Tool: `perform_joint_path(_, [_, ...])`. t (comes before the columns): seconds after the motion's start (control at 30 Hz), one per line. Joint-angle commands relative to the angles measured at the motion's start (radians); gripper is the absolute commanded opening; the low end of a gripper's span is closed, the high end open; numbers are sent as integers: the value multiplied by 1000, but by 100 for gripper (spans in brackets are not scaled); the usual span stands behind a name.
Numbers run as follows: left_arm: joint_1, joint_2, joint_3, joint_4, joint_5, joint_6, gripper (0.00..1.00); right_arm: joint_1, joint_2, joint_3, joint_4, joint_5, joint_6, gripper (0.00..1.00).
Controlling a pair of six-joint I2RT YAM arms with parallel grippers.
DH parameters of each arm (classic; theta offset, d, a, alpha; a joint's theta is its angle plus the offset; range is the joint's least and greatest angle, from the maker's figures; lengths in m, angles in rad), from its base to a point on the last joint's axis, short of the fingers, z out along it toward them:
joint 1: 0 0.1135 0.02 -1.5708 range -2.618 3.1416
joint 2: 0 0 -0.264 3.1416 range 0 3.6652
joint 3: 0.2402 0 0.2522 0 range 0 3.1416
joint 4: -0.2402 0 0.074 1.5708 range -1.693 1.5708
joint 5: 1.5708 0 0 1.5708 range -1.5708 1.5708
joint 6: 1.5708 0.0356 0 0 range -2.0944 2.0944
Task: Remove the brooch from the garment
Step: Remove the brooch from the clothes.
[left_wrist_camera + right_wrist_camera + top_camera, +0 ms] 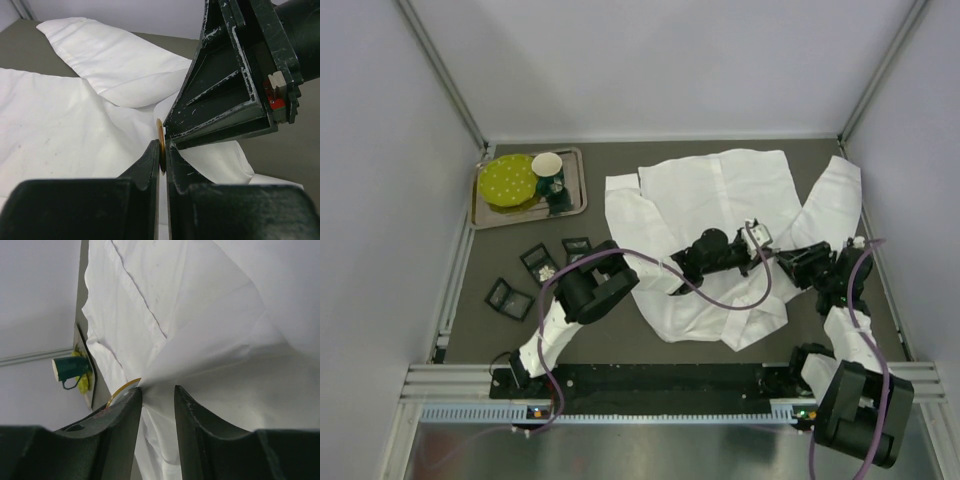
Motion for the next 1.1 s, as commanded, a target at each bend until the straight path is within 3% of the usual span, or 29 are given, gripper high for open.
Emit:
perform_joint_path(0.0, [-136,25,-64,-54,324,-63,0,45,-23,43,386,-140,213,38])
perform_joint_path(0.27, [-137,28,-68,-42,354,-77,0,43,29,-50,671,-158,348,38])
perform_joint_path(0.47, [-137,52,-25,-97,400,-97,0,45,13,-35,680,-181,253,38])
perform_joint_path(0.87, [-137,58,-57,16,477,-155,0,45,142,-103,1024,-189,427,37])
perform_joint_path(1.07, [-137,69,-25,-40,515,-162,0,46,136,-86,971,-236,323,36])
